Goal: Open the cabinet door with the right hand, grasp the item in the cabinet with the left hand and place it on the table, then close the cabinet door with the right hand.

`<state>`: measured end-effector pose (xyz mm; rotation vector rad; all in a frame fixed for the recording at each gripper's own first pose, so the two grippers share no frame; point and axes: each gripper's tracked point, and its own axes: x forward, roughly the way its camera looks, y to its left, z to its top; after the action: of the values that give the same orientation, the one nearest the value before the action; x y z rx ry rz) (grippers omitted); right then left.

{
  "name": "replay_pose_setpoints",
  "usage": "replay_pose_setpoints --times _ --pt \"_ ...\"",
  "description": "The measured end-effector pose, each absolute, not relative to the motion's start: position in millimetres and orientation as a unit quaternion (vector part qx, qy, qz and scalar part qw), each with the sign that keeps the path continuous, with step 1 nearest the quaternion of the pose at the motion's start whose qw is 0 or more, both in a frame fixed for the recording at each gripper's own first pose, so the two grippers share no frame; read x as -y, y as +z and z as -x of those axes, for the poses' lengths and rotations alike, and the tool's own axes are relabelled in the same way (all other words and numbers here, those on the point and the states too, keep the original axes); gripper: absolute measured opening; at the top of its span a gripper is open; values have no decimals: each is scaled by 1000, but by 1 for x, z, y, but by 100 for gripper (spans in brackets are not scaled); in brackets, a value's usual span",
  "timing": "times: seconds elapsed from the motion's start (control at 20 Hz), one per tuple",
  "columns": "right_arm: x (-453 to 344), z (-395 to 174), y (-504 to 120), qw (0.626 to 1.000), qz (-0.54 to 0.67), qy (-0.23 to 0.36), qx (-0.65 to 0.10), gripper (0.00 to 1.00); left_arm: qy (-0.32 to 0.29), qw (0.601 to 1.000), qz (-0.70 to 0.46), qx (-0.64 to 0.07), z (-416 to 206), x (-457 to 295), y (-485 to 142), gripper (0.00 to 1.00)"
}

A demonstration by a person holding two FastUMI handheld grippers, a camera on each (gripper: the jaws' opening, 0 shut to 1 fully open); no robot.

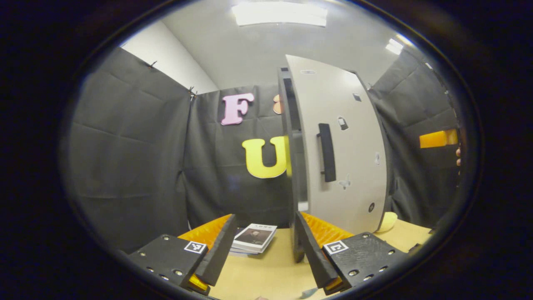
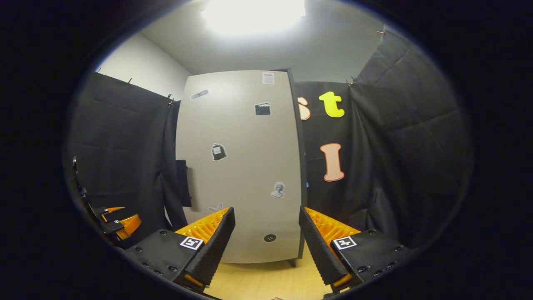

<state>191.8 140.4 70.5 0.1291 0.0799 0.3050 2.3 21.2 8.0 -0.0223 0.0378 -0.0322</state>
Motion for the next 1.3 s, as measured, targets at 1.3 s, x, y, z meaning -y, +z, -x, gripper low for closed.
replay_pose_setpoints --times 1.3 --pt "-68 -201 24 993 -51 90 -48 98 -29 999 -5 -32 -15 21 30 84"
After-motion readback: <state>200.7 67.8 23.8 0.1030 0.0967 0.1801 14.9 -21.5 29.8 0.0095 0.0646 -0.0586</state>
